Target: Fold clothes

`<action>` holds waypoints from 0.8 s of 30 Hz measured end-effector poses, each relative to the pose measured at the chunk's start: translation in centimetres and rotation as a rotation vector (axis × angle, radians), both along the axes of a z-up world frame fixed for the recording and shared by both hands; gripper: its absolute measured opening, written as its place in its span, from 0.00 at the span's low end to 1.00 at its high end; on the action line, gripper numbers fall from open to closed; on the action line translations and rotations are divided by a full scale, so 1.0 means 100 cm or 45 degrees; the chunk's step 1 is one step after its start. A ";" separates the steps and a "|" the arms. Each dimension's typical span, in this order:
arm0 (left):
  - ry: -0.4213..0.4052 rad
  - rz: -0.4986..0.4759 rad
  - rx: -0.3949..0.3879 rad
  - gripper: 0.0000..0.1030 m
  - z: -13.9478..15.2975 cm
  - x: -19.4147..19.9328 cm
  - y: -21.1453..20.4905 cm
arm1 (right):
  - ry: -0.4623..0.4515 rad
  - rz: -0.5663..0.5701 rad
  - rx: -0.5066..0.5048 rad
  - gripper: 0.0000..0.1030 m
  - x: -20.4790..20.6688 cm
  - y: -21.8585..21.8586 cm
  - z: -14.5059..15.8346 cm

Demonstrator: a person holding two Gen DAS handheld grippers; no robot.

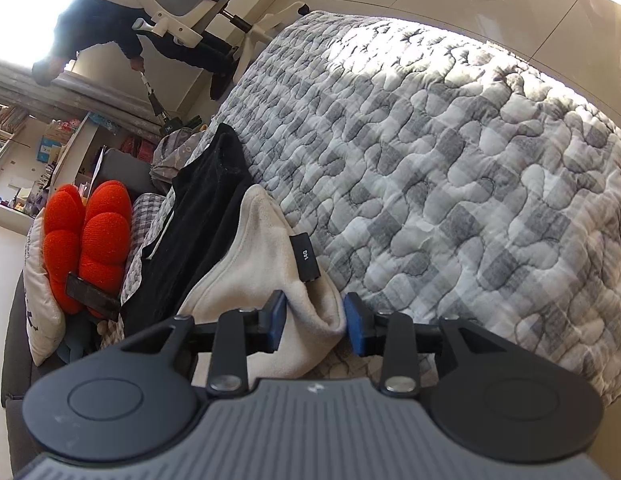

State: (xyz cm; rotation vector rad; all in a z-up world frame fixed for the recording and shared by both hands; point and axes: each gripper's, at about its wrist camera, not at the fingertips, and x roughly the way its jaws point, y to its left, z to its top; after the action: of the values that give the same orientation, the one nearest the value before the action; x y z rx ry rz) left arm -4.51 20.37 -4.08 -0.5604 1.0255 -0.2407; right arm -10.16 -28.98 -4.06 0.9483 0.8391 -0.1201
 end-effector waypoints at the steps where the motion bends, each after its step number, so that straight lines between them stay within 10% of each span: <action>1: -0.020 -0.003 0.016 0.42 0.002 0.004 -0.001 | -0.013 0.024 -0.031 0.36 0.002 -0.001 0.002; 11: -0.169 -0.011 0.095 0.36 0.006 0.037 -0.013 | -0.187 0.150 -0.227 0.36 0.046 0.007 0.010; 14: -0.186 -0.008 0.124 0.15 0.001 0.043 -0.022 | -0.215 0.163 -0.264 0.36 0.058 0.015 0.007; 17: -0.271 0.012 0.211 0.07 0.000 0.036 -0.030 | -0.248 0.180 -0.382 0.09 0.062 0.027 0.002; 24: -0.537 0.111 0.153 0.07 0.011 0.007 -0.020 | -0.418 0.134 -0.568 0.07 0.047 0.036 0.013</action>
State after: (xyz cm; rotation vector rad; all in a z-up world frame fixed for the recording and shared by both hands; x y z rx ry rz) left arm -3.79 18.39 -2.94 -0.4204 0.6005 -0.2072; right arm -5.49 -25.34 -2.75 0.4843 0.5248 -0.0544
